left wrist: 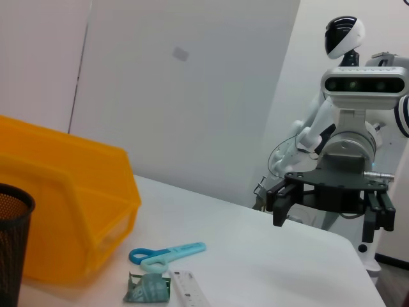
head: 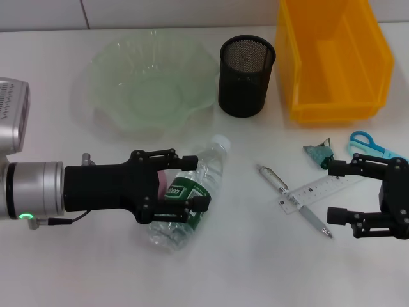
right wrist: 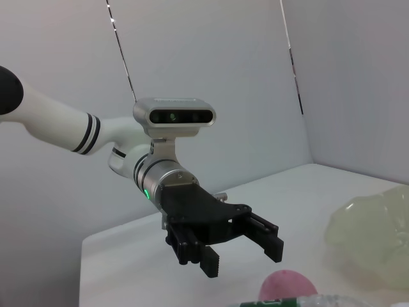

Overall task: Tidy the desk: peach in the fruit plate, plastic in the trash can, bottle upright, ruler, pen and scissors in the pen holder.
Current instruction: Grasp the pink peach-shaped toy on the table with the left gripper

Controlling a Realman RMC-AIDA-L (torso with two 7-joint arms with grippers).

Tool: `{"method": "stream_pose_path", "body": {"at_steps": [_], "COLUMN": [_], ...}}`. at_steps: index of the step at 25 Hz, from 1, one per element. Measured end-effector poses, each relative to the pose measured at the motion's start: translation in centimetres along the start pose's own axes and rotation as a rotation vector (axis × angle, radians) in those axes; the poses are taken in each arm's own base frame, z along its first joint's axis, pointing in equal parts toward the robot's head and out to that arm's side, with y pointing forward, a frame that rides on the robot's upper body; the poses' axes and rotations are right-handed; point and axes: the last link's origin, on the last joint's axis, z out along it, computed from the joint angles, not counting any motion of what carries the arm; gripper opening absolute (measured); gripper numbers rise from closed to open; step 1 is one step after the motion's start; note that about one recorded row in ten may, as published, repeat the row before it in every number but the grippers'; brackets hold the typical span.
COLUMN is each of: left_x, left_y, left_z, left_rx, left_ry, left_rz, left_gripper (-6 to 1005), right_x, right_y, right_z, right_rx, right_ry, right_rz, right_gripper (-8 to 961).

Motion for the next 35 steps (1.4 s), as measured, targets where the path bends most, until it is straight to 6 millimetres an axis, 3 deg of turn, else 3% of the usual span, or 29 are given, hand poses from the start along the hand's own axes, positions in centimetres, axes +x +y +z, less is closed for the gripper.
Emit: {"method": "stream_pose_path", "body": {"at_steps": [10,16,20,35], "left_x": [-0.1,-0.7,-1.1,-1.2], "left_y": [-0.2,0.2,0.6,0.7], "left_z": [-0.4,-3.2,-4.1,-4.2], "left_rx": [0.011,0.082,0.107,0.107], "left_ry": [-0.024,-0.024,-0.017,-0.016], "left_rz": [0.011,0.032,0.032,0.036], "left_gripper": [797,797,797,798], "right_x": [-0.1,-0.2,-0.3,-0.2], "right_y": [-0.1,-0.6,-1.2,-1.2], "right_z": [0.3,2.1,3.3,3.6], "right_rx": [-0.001,-0.035,-0.045,-0.052], "right_ry": [-0.003,0.027,0.041,0.054], "right_rz": [0.002,-0.001,0.004,0.004], "right_gripper": [842,842,842,841]}}
